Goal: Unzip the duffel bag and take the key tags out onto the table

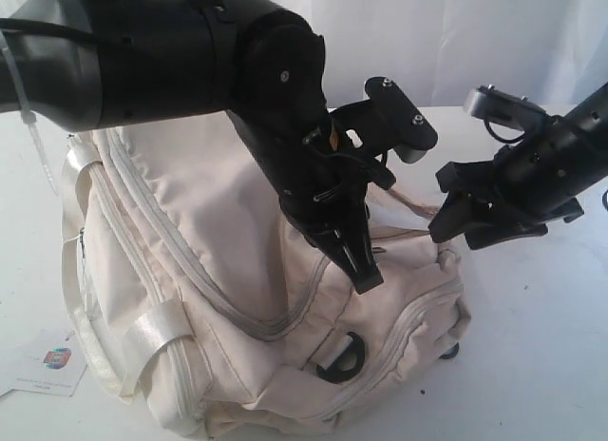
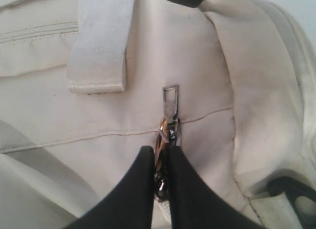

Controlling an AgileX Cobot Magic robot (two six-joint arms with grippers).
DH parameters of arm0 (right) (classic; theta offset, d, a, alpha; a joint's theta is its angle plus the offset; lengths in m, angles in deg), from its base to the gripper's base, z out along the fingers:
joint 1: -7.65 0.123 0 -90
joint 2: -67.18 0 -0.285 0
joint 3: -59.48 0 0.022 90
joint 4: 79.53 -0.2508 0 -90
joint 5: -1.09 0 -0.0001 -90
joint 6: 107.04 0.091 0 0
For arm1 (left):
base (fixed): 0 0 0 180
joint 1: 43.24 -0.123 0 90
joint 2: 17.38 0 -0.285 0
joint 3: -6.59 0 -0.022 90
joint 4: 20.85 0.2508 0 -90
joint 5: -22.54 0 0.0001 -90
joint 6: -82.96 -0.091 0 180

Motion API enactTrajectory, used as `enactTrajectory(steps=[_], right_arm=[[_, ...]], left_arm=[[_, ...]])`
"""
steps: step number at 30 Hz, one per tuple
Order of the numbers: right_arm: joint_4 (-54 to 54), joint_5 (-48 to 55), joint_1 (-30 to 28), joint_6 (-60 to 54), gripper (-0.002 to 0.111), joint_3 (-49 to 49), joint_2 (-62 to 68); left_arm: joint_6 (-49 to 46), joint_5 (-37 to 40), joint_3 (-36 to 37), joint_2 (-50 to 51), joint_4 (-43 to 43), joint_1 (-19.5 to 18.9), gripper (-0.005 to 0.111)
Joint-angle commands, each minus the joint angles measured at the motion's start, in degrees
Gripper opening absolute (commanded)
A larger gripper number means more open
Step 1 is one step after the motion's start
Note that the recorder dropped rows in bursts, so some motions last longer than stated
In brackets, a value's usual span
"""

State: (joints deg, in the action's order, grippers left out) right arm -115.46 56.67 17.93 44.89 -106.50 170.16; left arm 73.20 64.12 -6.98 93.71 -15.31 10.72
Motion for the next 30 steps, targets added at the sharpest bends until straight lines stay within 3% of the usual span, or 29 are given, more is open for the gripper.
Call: enactTrajectory(steps=[1,13,30], right_arm=[[-0.92,0.88,-0.62,-0.07,0.049,-1.32,-3.54],[-17.44,-0.48,0.61,-3.10,0.049,-1.27,2.49],[-38.18,7.41,0.61,-6.23,0.046,-1.27,14.65]], left_arm=[[0.39,2.51,0.02,-1.01,-0.78,-0.01,0.000],[0.39,-1.05,0.02,-1.01,-0.93,-0.01,0.000],[0.39,-1.67,0.02,-0.89,-0.93,-0.01,0.000]])
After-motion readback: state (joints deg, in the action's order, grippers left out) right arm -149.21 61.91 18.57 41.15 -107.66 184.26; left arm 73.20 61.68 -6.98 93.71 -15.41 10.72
